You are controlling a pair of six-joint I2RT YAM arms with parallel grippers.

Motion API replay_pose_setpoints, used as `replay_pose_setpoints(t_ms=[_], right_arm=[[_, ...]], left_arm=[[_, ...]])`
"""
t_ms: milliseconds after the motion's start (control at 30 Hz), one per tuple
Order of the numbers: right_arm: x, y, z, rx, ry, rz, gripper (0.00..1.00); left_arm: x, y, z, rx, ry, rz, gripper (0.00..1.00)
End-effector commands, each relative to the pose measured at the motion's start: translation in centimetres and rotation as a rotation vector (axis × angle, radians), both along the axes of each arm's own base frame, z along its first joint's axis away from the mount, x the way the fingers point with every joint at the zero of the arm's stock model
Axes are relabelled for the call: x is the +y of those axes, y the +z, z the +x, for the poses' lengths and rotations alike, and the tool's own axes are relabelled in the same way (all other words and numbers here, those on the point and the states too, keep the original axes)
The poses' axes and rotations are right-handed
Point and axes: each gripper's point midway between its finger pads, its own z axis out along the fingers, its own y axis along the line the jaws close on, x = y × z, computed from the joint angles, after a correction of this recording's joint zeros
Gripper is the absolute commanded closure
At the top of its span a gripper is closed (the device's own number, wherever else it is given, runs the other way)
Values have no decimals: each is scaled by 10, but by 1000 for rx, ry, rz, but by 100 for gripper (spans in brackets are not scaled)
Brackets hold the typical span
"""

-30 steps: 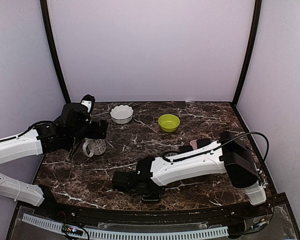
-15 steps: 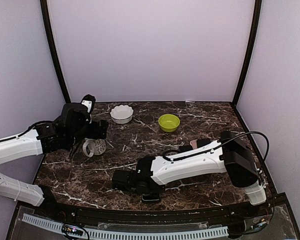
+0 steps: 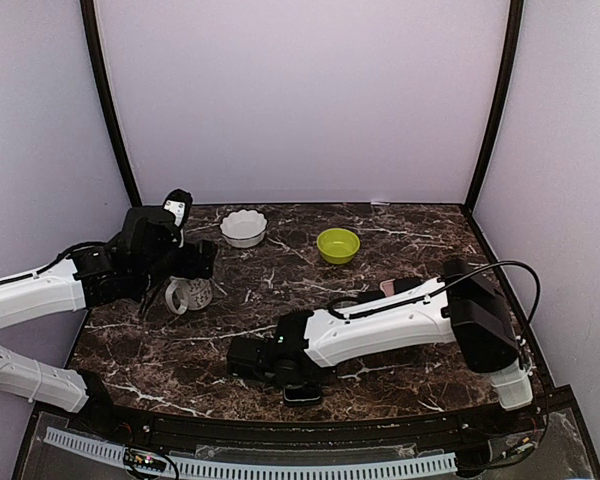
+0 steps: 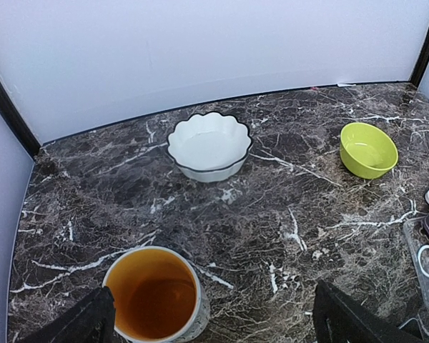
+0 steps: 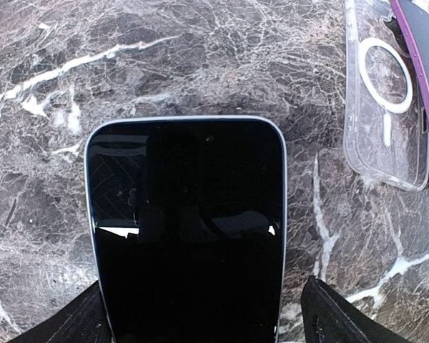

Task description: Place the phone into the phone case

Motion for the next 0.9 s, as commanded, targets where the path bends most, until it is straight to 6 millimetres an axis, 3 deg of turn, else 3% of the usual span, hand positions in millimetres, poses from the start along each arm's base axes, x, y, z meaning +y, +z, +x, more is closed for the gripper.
replay_pose_setpoints(t_ms=[0,200,300,600,767,867], right_arm=[[-18,0,-7,54,29,-77,6],[8,35,-11,43,137,-37,2],[14,48,-18,41,149,-59,6],[43,36,-57,117,195,28,55],[56,23,-64,146,191,103,71],[50,16,-65,152,159,63,74]], left_arm=[[-3,-4,-1,-4,-19,10,1],[-6,-7,-1,6,-33,10,1],[-7,-7,-1,5,-40,12,1],[-11,-6,-3,-2,-70,8,1],[-12,-6,-3,-2,-76,5,1],[-13,-6,-3,-1,-78,2,1]])
